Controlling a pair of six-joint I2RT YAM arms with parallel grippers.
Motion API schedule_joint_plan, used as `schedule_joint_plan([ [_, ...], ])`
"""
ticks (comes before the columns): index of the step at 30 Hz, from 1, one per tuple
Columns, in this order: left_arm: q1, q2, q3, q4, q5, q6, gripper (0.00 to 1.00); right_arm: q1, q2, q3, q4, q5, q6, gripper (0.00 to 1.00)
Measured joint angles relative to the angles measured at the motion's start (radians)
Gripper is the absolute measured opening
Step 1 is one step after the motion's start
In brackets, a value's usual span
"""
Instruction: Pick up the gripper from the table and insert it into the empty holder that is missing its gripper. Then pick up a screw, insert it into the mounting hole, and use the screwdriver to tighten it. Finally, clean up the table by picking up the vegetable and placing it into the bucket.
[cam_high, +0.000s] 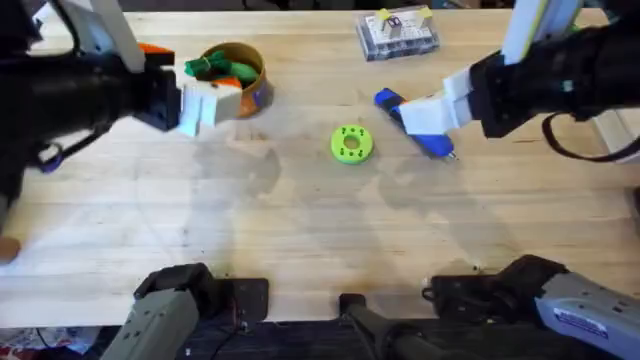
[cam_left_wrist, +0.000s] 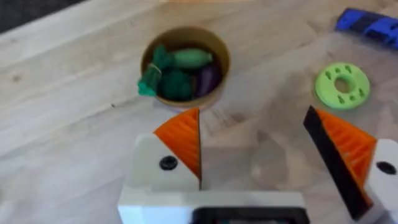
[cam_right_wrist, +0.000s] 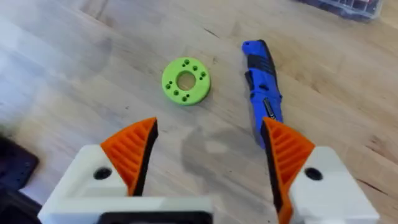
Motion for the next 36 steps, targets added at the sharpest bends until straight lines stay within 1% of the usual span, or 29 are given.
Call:
schedule_joint_plan([
  [4,0.0,-0.099,0.0,-0.162,0.028,-0.001,0.986,0.0,-0.019,0.01,-0.009,-0.023,0.019,0.974],
  [8,0.0,-0.166,0.0,-0.261,0.051,0.0,0.986,0.0,-0.036,0.01,-0.011,-0.03,0.043,0.974],
  [36,0.0,-0.172,0.0,-0.268,0.053,0.0,0.986,0.0,-0.037,0.01,-0.01,-0.03,0.045,0.974],
])
